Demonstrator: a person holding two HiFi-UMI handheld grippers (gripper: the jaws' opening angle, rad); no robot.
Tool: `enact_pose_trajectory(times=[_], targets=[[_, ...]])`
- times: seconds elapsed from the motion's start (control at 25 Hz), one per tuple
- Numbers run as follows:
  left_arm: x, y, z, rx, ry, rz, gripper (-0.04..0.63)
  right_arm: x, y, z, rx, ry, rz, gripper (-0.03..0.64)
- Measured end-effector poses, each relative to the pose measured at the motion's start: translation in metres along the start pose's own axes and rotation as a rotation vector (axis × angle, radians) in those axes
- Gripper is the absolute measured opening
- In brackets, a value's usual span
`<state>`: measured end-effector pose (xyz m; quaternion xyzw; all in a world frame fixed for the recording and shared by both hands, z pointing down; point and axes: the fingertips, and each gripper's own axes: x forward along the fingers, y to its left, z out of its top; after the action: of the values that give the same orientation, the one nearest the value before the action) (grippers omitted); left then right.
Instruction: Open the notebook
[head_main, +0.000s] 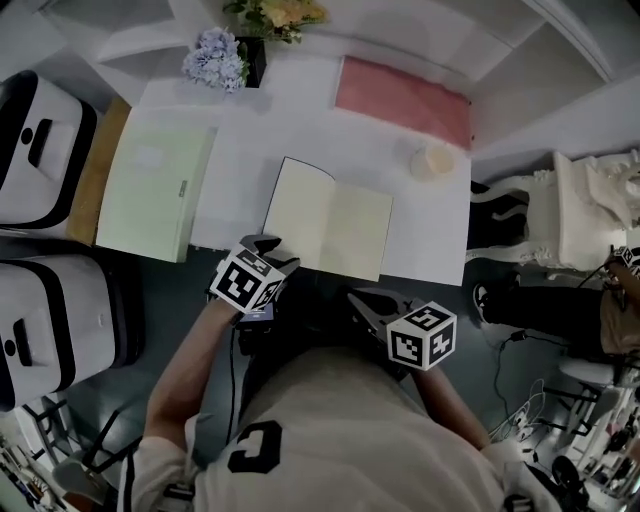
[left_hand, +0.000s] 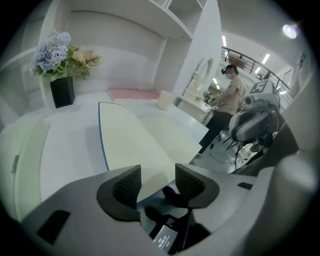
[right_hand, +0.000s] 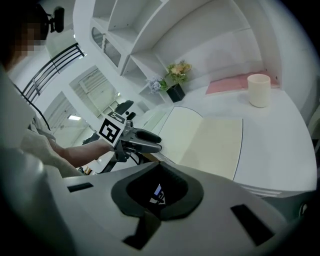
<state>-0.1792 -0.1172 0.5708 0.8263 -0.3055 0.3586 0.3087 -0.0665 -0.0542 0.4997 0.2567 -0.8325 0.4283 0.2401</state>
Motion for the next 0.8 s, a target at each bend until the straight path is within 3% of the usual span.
enact_pose_trajectory(times=[0.12,0.36,0.44,0.6,0.72,0.8], targets=[[0.008,0.015,-0.005,0.073,0.083,0.145,0.163,0.001,0.001,0.001,0.012,-0.016,-0.021,0.014],[0.021,0.016,-0.011,0.449,0.144,0.390,0.176,-0.007,0.001,0.004,0.023,-0.050,-0.029,0.014],[0.023,0.015,-0.007,0.558,0.126,0.436,0.176,-0.009,-0.001,0.004,0.019,-0.052,-0.025,0.014],[0.019,0.006,0.001,0.801,0.012,0.504,0.177,-0.014,-0.005,0.000,0.018,-0.052,-0.006,0.014],[0.018,-0.001,-0.001,0.871,-0.024,0.517,0.159,-0.018,-0.009,-0.006,0.024,-0.047,0.012,0.014],[0.018,-0.008,0.003,0.811,-0.060,0.479,0.143,-0.020,-0.010,-0.008,0.023,-0.042,0.023,0.014]])
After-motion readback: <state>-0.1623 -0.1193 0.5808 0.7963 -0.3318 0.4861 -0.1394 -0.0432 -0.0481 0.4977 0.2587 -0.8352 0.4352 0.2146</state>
